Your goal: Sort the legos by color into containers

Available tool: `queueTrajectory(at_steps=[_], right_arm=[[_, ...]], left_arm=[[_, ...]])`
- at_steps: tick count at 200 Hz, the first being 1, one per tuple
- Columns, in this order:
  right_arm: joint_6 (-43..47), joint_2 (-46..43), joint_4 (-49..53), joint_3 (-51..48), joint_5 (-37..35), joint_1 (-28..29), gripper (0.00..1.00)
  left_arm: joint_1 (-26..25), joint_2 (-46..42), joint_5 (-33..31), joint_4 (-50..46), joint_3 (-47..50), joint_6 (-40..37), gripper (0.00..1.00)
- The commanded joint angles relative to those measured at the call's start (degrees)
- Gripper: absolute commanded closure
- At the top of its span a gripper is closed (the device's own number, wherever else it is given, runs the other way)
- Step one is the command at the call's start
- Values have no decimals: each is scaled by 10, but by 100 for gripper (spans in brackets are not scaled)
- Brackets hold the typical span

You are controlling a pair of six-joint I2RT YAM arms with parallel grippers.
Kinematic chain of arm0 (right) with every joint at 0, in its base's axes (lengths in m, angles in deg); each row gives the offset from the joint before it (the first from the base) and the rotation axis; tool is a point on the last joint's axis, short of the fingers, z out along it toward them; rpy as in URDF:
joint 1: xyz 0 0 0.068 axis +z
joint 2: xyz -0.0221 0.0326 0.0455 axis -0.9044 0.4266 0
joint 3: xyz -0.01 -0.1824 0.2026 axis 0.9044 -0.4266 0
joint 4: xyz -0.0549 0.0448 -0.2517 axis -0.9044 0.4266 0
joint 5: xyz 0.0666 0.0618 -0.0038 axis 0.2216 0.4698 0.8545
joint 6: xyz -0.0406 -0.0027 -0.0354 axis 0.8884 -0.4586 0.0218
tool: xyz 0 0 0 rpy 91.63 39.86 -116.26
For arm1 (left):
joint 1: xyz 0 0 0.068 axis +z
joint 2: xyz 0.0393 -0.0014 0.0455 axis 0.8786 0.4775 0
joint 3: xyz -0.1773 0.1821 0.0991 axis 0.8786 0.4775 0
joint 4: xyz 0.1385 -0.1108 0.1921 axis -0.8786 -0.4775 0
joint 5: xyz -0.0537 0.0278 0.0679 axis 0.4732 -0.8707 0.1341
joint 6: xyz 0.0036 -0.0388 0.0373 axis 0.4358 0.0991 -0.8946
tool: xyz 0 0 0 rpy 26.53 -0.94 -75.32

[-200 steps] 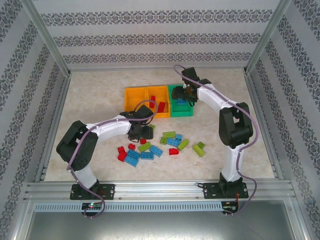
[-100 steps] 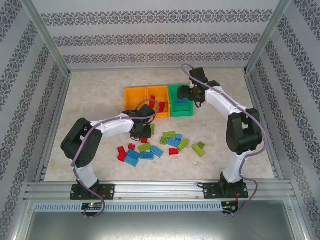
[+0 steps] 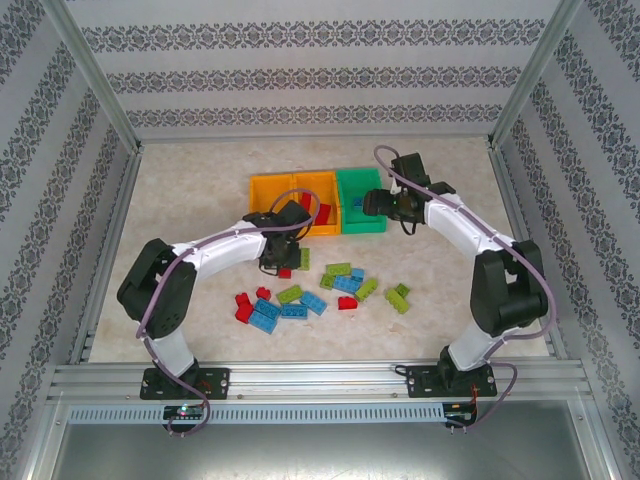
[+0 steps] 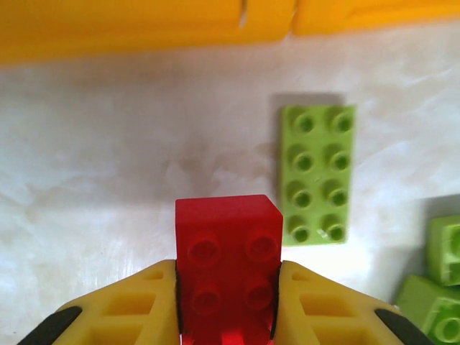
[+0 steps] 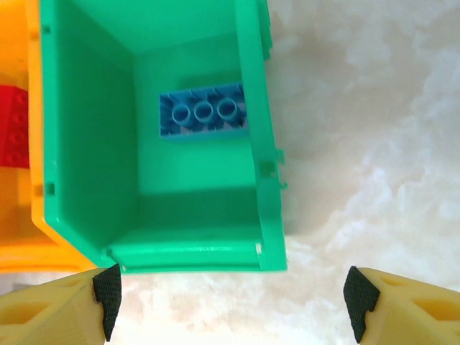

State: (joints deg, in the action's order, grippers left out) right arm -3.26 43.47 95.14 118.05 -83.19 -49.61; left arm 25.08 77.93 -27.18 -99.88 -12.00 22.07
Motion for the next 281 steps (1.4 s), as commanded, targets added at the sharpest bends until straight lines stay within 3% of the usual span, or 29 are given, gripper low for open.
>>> queueTrajectory(at_steps=[1, 33, 63, 85, 124, 186, 248, 281], right_arm=[[-2, -30, -13, -28, 5, 2, 17], [-5, -61, -18, -70, 16, 9, 17], [12, -92, -13, -114, 34, 32, 17], [-23, -107, 23, -134, 32, 49, 19], [-81, -155, 50, -176, 11, 138, 18], [-190, -194, 77, -232, -6, 274, 20], [-222, -138, 55, -220, -5, 333, 20], [-233, -100, 52, -207, -18, 344, 20]], left_arm=[[-7, -16, -22, -35, -46, -31, 74], [7, 22, -26, -37, -142, -75, 72], [38, 96, -2, -38, -261, -116, 71], [58, 165, 19, -50, -348, -135, 71], [80, 241, 50, -51, -432, -145, 70], [88, 285, 75, -53, -481, -156, 61], [88, 257, 98, -46, -453, -155, 45], [87, 216, 94, -29, -403, -154, 43]])
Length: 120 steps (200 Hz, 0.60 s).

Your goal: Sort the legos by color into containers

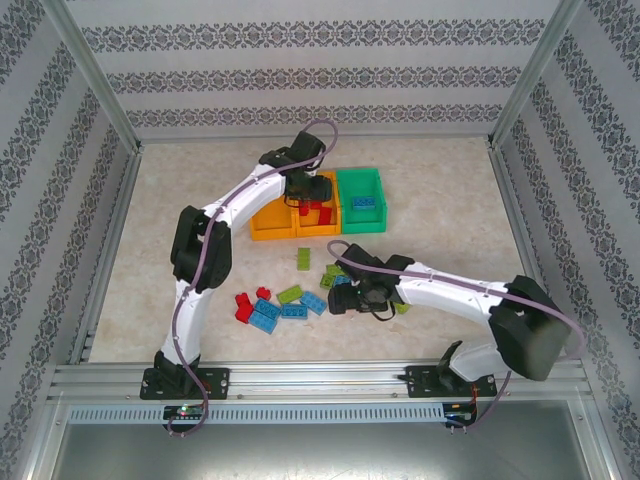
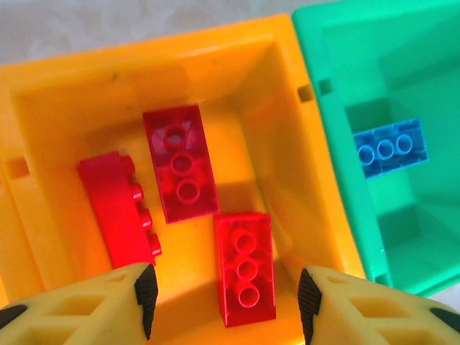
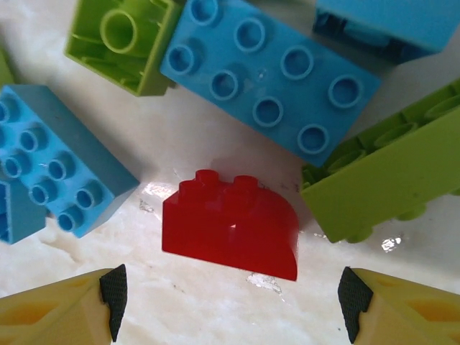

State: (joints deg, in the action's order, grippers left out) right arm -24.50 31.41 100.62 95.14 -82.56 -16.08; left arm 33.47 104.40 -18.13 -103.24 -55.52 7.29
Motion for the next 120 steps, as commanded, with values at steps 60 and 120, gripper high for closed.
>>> queueTrajectory(at_steps=[60, 120], right_arm=[[-6, 89, 3, 60, -42, 16, 23], [-4, 115, 33, 74, -54, 27, 29]], left_arm=[[4, -115, -20, 29, 110, -9, 41], [6, -153, -44, 37, 145, -11, 38]])
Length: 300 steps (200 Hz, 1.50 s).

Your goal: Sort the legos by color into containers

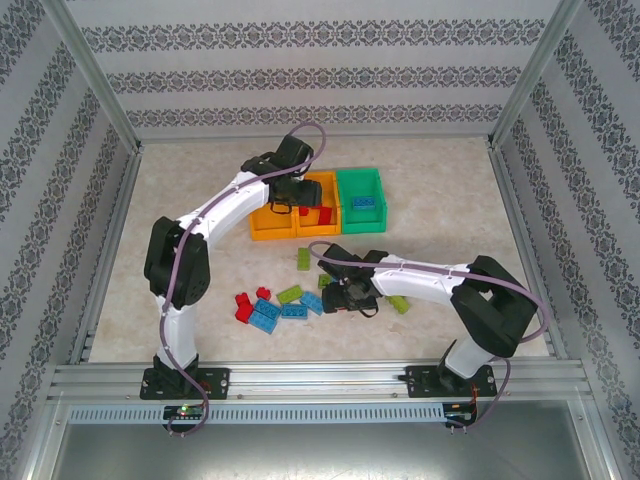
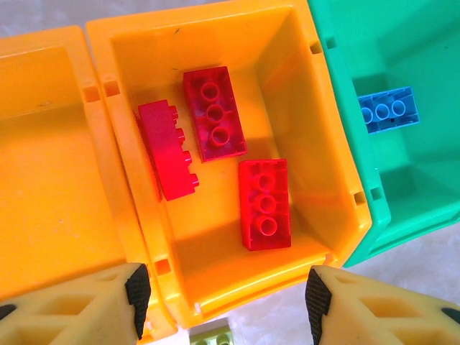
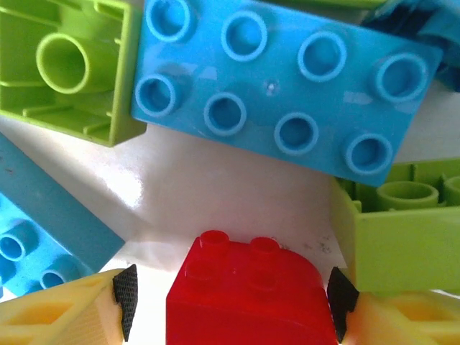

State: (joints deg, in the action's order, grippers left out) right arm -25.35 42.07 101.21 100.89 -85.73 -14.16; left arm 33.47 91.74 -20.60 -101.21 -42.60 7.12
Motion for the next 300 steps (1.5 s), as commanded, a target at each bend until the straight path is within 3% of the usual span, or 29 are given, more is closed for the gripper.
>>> queueTrajectory(at_steps=[1, 102, 135, 185, 238, 300], right_arm=[[5, 9, 28, 16, -22, 8, 29], [18, 0, 60, 30, -60, 9, 49], [33, -34, 72, 60, -55, 6, 49], [95, -57, 45, 137, -24, -72, 49], [181, 88, 8, 319, 5, -167, 48], [231, 283, 43, 531, 20, -214, 46]], left_arm=[[6, -27, -20, 17, 16, -9, 38], [13, -56, -40, 22, 51, -3, 37], [24, -82, -61, 18, 75, -1, 36], [45, -165, -80, 15, 165, 3, 33], [47, -242, -81, 2, 308, 53, 26], [42, -290, 4, 32, 422, 43, 20]])
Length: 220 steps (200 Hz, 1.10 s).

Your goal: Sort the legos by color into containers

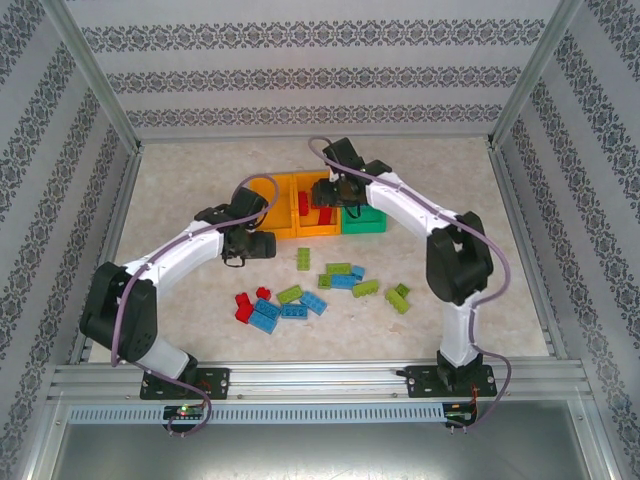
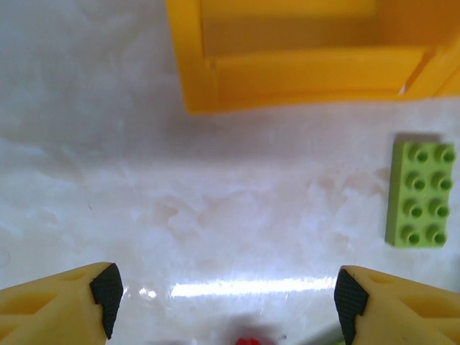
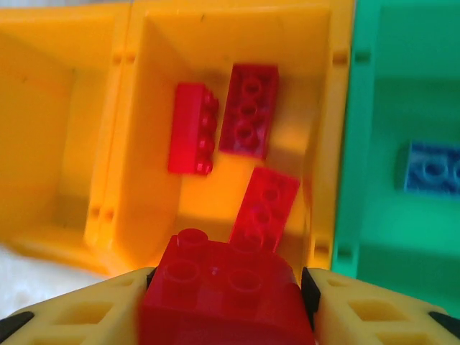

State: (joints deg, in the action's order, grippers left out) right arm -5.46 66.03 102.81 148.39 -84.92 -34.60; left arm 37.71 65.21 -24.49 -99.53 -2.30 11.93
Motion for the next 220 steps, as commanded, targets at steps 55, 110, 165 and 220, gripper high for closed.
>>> queueTrajectory(at_steps=[55, 110, 165, 220], right_arm=[[42, 107, 53, 120, 23, -17, 39], [38, 107, 54, 121, 28, -21, 33], [26, 65, 29, 84, 30, -25, 25], [26, 40, 30, 59, 27, -38, 25]], left_arm=[[-45, -27, 71, 14, 62, -58, 21], [-75, 13, 71, 4, 65, -63, 27], [-84, 32, 66, 3, 67, -63, 30], [-87, 39, 52, -8, 72, -64, 37]])
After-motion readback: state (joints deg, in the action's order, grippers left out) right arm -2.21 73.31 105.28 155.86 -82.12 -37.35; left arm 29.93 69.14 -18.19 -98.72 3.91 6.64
